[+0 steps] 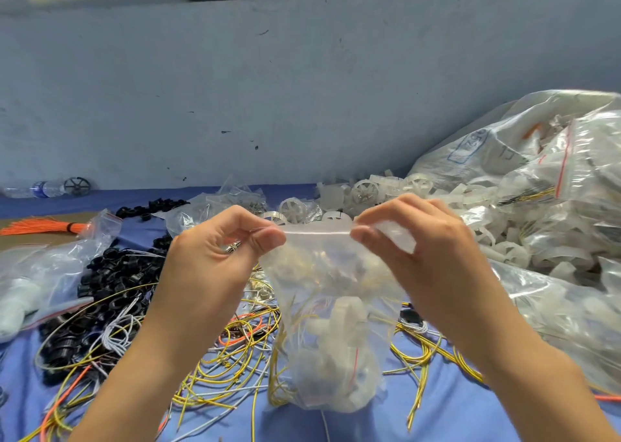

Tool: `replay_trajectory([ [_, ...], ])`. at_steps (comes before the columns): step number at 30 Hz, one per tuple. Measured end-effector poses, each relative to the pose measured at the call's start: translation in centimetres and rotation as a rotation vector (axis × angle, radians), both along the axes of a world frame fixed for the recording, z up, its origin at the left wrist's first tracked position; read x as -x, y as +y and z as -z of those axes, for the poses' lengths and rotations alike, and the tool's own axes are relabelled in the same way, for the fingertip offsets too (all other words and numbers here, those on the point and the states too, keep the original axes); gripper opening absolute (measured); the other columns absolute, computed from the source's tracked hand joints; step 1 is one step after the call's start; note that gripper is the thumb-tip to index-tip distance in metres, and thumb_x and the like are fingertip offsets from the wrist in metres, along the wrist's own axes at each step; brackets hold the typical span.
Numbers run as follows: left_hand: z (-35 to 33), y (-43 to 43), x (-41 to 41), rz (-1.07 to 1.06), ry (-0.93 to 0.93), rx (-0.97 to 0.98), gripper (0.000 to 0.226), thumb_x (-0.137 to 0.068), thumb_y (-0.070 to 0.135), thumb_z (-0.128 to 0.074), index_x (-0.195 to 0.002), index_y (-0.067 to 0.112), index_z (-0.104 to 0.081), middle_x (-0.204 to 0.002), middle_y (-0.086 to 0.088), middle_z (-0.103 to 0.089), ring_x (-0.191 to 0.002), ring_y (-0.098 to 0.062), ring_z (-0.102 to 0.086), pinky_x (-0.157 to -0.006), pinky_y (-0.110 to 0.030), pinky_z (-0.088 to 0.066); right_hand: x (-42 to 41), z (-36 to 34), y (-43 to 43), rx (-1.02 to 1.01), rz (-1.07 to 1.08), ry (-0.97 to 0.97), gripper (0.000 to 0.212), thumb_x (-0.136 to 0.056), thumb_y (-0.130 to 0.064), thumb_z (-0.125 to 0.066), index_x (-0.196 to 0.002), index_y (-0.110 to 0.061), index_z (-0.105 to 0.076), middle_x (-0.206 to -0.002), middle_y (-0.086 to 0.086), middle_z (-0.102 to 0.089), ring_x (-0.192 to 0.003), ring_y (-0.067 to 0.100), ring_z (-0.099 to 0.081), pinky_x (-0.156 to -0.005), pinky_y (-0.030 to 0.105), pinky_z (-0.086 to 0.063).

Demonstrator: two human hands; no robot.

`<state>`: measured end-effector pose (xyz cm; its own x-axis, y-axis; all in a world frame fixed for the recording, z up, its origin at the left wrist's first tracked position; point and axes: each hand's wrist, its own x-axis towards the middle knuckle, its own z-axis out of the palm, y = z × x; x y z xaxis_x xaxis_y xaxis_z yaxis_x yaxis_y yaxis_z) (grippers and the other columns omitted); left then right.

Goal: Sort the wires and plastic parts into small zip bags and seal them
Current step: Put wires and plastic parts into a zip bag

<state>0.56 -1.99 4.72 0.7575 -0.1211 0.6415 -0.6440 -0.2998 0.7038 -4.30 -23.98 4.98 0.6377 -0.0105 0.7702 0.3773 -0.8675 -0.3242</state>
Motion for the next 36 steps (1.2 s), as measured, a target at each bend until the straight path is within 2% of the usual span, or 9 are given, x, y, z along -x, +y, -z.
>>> replay_trajectory([
  [4, 0.2, 0.6, -0.5, 0.004, 0.059, 0.020, 0.009, -0.080, 0.039, -0.069, -0.079, 0.030, -0.071, -0.081, 0.009, -0.073, -0.079, -0.008, -0.066, -0.072, -0.016, -0.049, -0.1, 0.9, -2.4, -0.545, -0.257, 0.246, 0.024, -0.080, -0.048, -0.065, -0.095, -0.032, -0.075, -0.088, -0.015, -0.074, -0.082, 0.003, -0.067, -0.074, 0.016, -0.050],
  [9, 0.3, 0.8, -0.7, -0.001, 0.078, 0.027, 0.013, -0.080, 0.042, -0.068, -0.080, 0.029, -0.071, -0.082, 0.009, -0.073, -0.081, -0.007, -0.067, -0.074, -0.019, -0.049, -0.5, 1.9, -2.1, -0.819, -0.350, 0.267, 0.017, -0.077, -0.040, -0.070, -0.087, -0.030, -0.078, -0.082, 0.004, -0.074, -0.071, 0.010, -0.062, -0.072, 0.019, -0.053],
  [12, 0.2, 1.0, -0.8, -0.011, 0.089, 0.021, 0.016, -0.080, 0.042, -0.068, -0.080, 0.027, -0.071, -0.083, 0.008, -0.073, -0.082, -0.008, -0.067, -0.076, -0.023, -0.050, -0.5, 2.0, -1.9, -0.862, -0.348, 0.231, 0.016, -0.076, -0.039, -0.071, -0.084, -0.027, -0.079, -0.078, 0.002, -0.074, -0.068, 0.006, -0.061, -0.068, 0.016, -0.052],
  [17, 0.2, 1.5, -1.1, -0.014, 0.099, 0.017, 0.014, -0.079, 0.042, -0.068, -0.082, 0.029, -0.071, -0.083, 0.010, -0.074, -0.079, -0.004, -0.067, -0.073, -0.015, -0.049, -0.5, 2.1, -1.2, -0.843, -0.316, 0.156, 0.019, -0.076, -0.041, -0.071, -0.082, -0.024, -0.077, -0.075, -0.001, -0.073, -0.067, 0.007, -0.061, -0.069, 0.017, -0.052],
  [23, 0.3, 2.1, -1.3, -0.008, 0.102, 0.028, 0.014, -0.080, 0.044, -0.067, -0.082, 0.031, -0.071, -0.084, 0.010, -0.074, -0.080, -0.004, -0.068, -0.077, -0.026, -0.048, -0.7, 2.2, -0.5, -0.802, -0.300, 0.083, 0.014, -0.080, -0.038, -0.070, -0.078, -0.025, -0.075, -0.070, -0.005, -0.071, -0.062, 0.007, -0.059, -0.063, 0.014, -0.048],
  [26, 0.4, 2.0, -1.5, -0.013, 0.104, 0.018, 0.016, -0.079, 0.046, -0.067, -0.083, 0.031, -0.071, -0.083, 0.010, -0.074, -0.079, -0.004, -0.067, -0.073, -0.019, -0.050, -0.8, 2.4, -0.2, -0.871, -0.345, 0.045, 0.007, -0.080, -0.028, -0.070, -0.079, -0.023, -0.075, -0.067, -0.005, -0.070, -0.059, 0.006, -0.057, -0.061, 0.013, -0.047],
  [29, 0.6, 2.0, -1.7, -0.021, 0.102, 0.019, 0.015, -0.080, 0.045, -0.067, -0.082, 0.031, -0.071, -0.081, 0.010, -0.073, -0.075, 0.000, -0.066, -0.070, -0.007, -0.047, -0.9, 2.7, -0.4, -0.909, -0.404, 0.065, 0.017, -0.077, -0.024, -0.069, -0.093, -0.019, -0.075, -0.070, -0.006, -0.072, -0.063, 0.003, -0.060, -0.065, 0.012, -0.047],
  [31, 0.7, 2.0, -1.8, -0.019, 0.110, 0.031, 0.014, -0.080, 0.045, -0.067, -0.081, 0.032, -0.071, -0.080, 0.010, -0.073, -0.074, 0.001, -0.065, -0.069, -0.005, -0.046, -1.0, 2.9, -0.5, -0.936, -0.411, 0.064, 0.022, -0.075, -0.022, -0.070, -0.095, -0.015, -0.074, -0.072, -0.005, -0.074, -0.065, 0.002, -0.063, -0.067, 0.010, -0.048],
  [36, 0.6, 2.0, -1.9, -0.014, 0.114, 0.037, 0.012, -0.080, 0.043, -0.068, -0.082, 0.033, -0.072, -0.080, 0.011, -0.073, -0.074, 0.001, -0.066, -0.069, -0.005, -0.046, -1.3, 3.0, -0.3, -0.937, -0.378, 0.030, 0.008, -0.082, -0.012, -0.070, -0.088, -0.013, -0.076, -0.072, -0.002, -0.074, -0.065, 0.003, -0.063, -0.068, 0.011, -0.049],
])
